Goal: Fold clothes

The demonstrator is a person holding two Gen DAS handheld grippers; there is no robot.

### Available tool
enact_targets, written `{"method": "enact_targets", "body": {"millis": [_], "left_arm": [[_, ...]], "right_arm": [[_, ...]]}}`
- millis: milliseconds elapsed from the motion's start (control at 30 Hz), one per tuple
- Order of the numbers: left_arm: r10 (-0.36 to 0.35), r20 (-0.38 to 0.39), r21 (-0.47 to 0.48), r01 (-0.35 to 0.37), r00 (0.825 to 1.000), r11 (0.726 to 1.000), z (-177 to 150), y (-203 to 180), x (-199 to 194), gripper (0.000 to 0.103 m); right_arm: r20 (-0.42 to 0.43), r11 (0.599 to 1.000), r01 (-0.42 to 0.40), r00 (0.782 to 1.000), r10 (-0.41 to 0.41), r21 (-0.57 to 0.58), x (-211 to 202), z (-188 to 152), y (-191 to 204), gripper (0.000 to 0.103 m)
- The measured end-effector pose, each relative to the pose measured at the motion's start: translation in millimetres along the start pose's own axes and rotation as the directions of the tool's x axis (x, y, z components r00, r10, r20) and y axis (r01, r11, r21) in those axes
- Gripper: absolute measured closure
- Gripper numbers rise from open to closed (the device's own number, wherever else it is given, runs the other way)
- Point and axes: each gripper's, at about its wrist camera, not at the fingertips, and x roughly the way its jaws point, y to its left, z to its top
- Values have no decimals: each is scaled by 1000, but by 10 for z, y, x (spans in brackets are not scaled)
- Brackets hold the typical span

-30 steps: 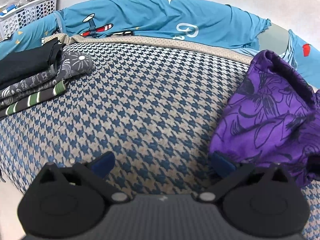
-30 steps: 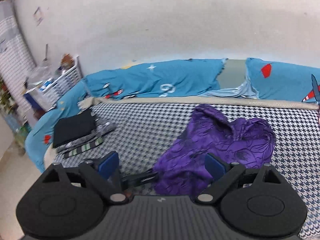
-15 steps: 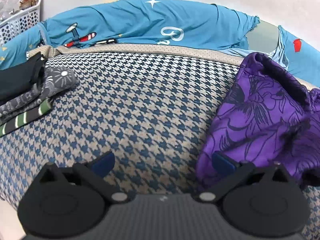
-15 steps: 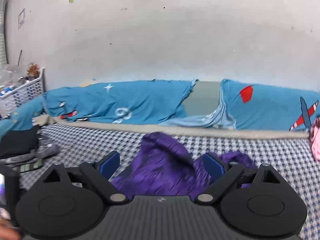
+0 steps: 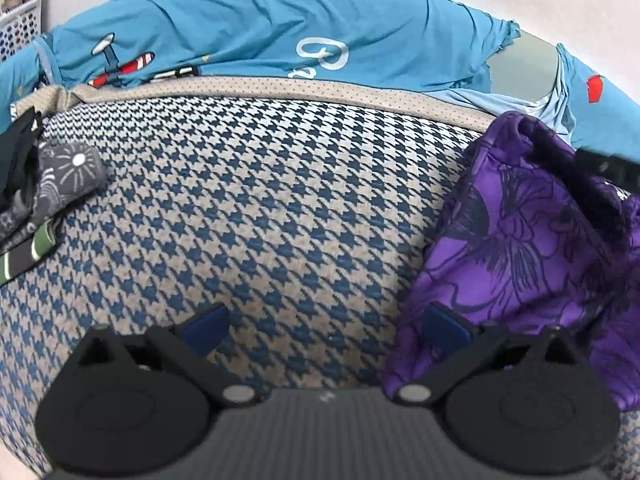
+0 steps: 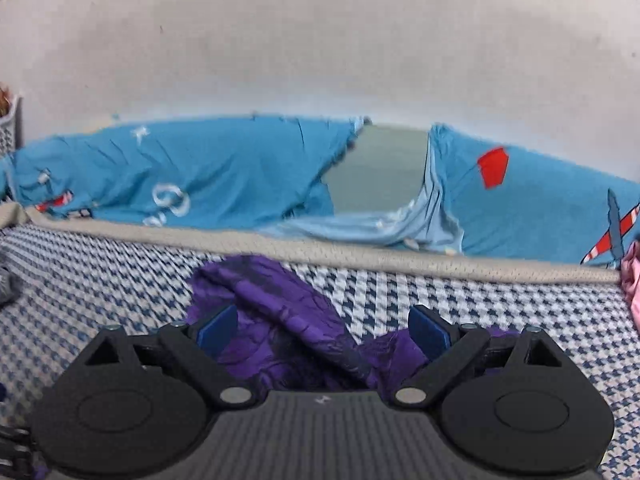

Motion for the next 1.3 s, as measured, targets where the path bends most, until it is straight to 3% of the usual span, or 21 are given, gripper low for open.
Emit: {"method": "enact_targets", "body": {"millis": [67, 133, 167, 200, 267, 300, 400, 500, 600, 733, 833, 1000, 1133, 1300], "left_arm": [[-11, -11, -8, 11, 1000, 1000, 37, 15, 22, 0], [-22, -22, -17, 21, 1000, 1000, 75, 29, 45, 0], [-14, -14, -20, 14, 1000, 1000, 82, 51, 26, 0], [-5, -5, -23, 5, 1000, 1000, 88, 75, 2, 0], [13, 13, -30, -13, 1000, 999, 101, 123, -45, 0], [22, 22, -33, -21, 1000, 999, 107, 147, -69, 0], [50, 49, -43, -48, 998, 998, 125, 219, -139, 0], [78, 76, -54, -74, 994, 996, 143, 291, -210, 0], [120, 134, -98, -108, 984, 989, 187, 438, -350, 0], [170, 196, -169, -137, 966, 976, 218, 690, -541, 0], [214, 215, -228, -164, 953, 960, 222, 896, -617, 0], [235, 204, -291, -171, 950, 941, 196, 1118, -654, 0], [207, 186, -276, -151, 961, 949, 183, 1093, -622, 0], [181, 178, -224, -139, 967, 965, 156, 910, -553, 0]], "right_arm": [[-48, 1000, -8, 999, 8, 16, 164, -31, 11, 13], [-96, 999, -19, 995, 23, 44, 308, -60, 23, 36], [-109, 996, -41, 993, 50, 77, 345, -76, 20, 56], [-121, 992, -65, 990, 79, 111, 378, -93, 17, 69], [-124, 982, -83, 987, 104, 170, 394, -112, 17, 84], [-117, 979, -84, 987, 107, 187, 383, -117, 36, 87], [-75, 974, -110, 989, 127, 199, 285, -101, 153, 91], [1, 962, -206, 978, 209, 178, 95, -39, 345, 92], [64, 934, -333, 943, 327, 128, -84, -30, 627, 92], [80, 877, -480, 876, 476, 41, -323, -110, 1035, 92], [42, 828, -560, 827, 560, -18, -454, -232, 1318, 92], [-114, 768, -637, 770, 628, -68, -517, -539, 1666, 92], [-235, 757, -651, 745, 624, -57, -528, -745, 1767, 89], [-304, 747, -662, 726, 617, -65, -612, -768, 1657, 87]]}}
